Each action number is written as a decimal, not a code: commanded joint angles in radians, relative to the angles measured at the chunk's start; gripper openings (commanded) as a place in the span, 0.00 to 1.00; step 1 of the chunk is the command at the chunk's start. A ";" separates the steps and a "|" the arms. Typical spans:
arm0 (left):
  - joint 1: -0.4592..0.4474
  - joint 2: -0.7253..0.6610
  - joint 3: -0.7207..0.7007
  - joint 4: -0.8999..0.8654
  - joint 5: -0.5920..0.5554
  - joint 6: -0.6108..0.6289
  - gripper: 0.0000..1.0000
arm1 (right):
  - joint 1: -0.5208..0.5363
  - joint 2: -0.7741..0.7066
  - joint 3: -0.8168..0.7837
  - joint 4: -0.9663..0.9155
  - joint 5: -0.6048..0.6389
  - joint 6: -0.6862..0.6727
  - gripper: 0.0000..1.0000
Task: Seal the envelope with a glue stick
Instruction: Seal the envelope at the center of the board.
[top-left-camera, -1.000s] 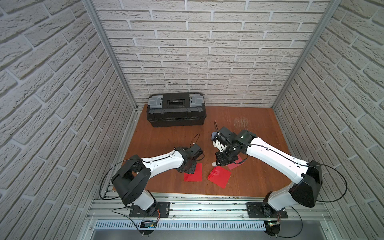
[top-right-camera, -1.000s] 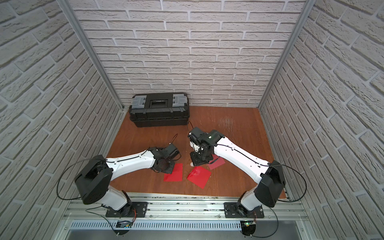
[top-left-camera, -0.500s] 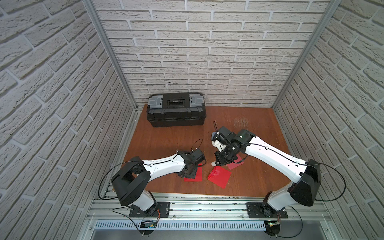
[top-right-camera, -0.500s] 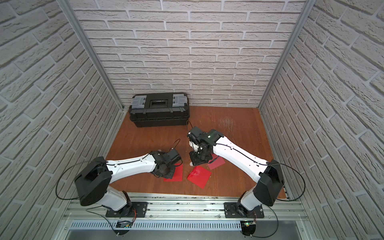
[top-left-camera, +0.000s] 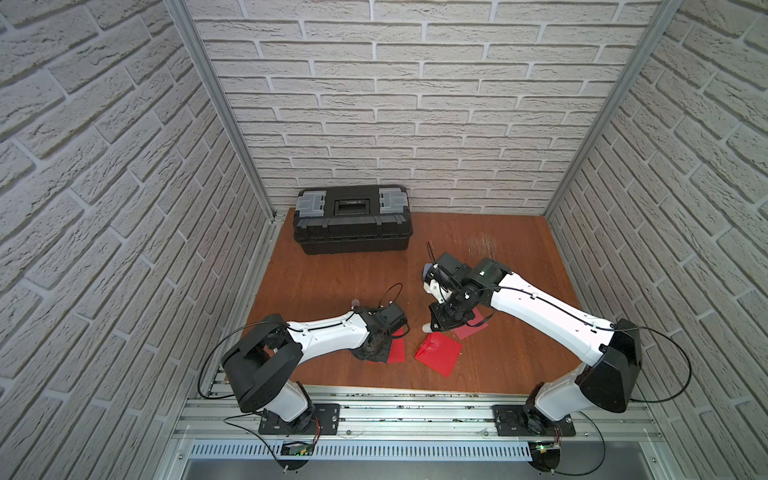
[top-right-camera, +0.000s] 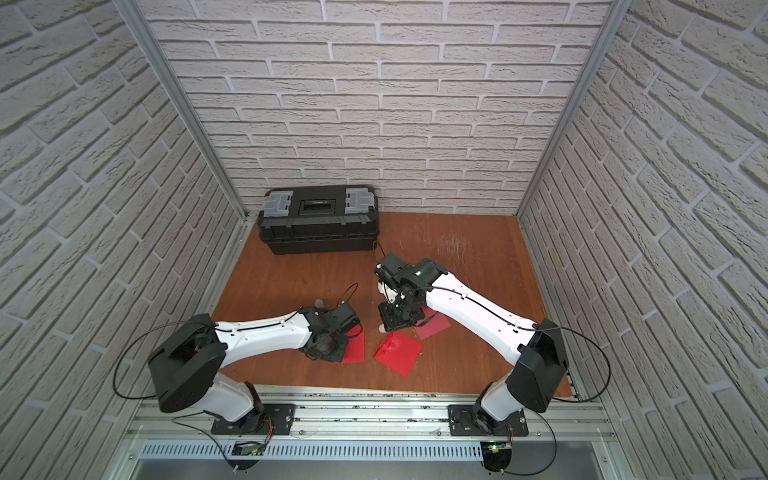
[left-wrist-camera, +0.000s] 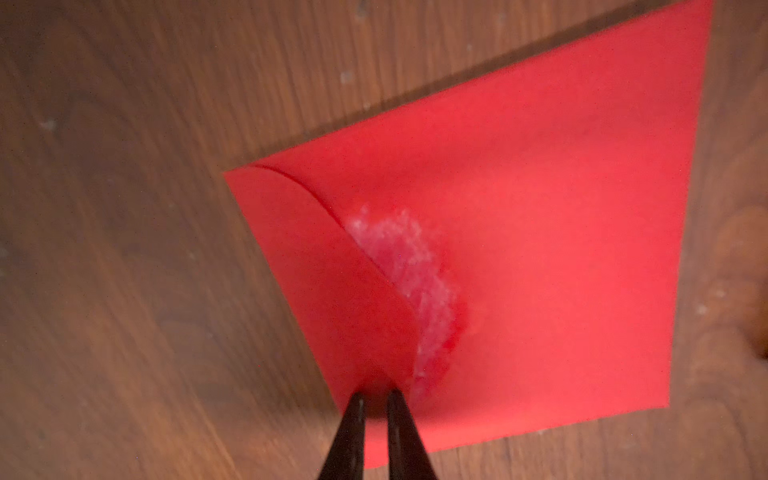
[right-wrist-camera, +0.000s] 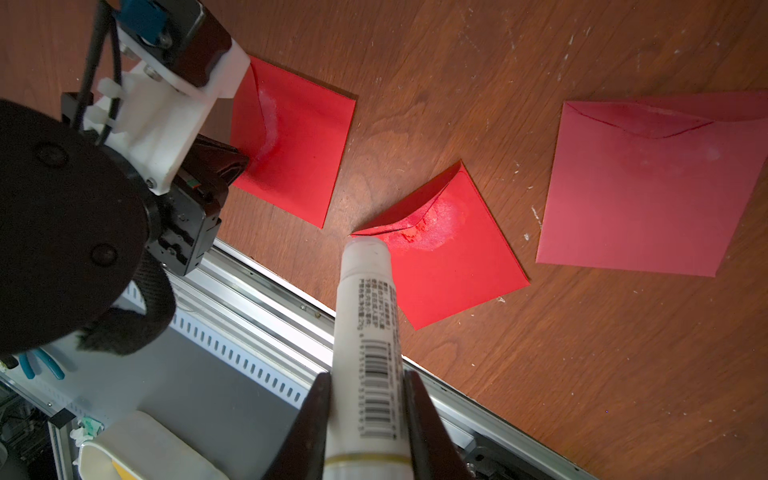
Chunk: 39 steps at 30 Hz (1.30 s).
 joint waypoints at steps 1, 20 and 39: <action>-0.004 0.019 -0.024 -0.030 -0.008 -0.001 0.15 | -0.002 -0.002 0.026 -0.008 -0.001 -0.005 0.03; -0.005 0.014 0.010 0.003 -0.008 0.002 0.16 | 0.000 0.004 0.030 -0.012 0.000 -0.007 0.03; -0.021 -0.060 0.112 -0.094 -0.112 0.043 0.25 | -0.064 -0.061 0.022 -0.043 0.066 -0.029 0.03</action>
